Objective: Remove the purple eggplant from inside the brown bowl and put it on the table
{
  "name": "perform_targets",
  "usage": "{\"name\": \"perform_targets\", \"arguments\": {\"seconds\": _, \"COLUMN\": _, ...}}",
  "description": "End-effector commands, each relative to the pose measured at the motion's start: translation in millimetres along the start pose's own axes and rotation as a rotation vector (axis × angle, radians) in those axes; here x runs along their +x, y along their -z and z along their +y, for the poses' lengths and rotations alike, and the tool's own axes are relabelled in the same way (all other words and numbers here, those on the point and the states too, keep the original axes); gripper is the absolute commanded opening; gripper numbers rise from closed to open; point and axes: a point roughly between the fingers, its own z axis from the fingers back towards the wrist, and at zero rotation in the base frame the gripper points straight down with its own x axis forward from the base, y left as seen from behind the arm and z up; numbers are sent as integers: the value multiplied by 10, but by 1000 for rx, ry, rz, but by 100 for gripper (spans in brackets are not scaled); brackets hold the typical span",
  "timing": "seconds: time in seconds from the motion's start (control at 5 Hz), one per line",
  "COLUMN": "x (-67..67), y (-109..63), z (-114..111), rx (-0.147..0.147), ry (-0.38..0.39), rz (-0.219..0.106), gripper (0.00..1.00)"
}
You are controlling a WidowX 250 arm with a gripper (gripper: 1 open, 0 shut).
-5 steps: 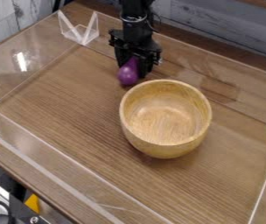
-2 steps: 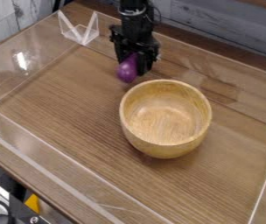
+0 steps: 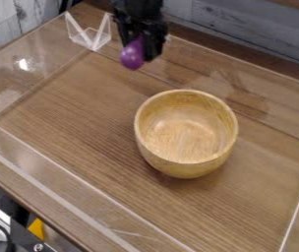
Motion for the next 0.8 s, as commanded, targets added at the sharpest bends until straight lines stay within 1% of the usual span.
{"name": "perform_targets", "arguments": {"seconds": 0.0, "x": -135, "y": -409, "z": 109, "rx": 18, "ry": 23, "rz": -65, "gripper": 0}}
{"name": "perform_targets", "arguments": {"seconds": 0.2, "x": -379, "y": -311, "z": 156, "rx": -6, "ry": 63, "rz": -47, "gripper": 0}}
{"name": "perform_targets", "arguments": {"seconds": 0.4, "x": -601, "y": -118, "z": 235, "rx": -24, "ry": 55, "rz": -30, "gripper": 0}}
{"name": "perform_targets", "arguments": {"seconds": 0.6, "x": -778, "y": -23, "z": 268, "rx": -20, "ry": -28, "rz": -23, "gripper": 0}}
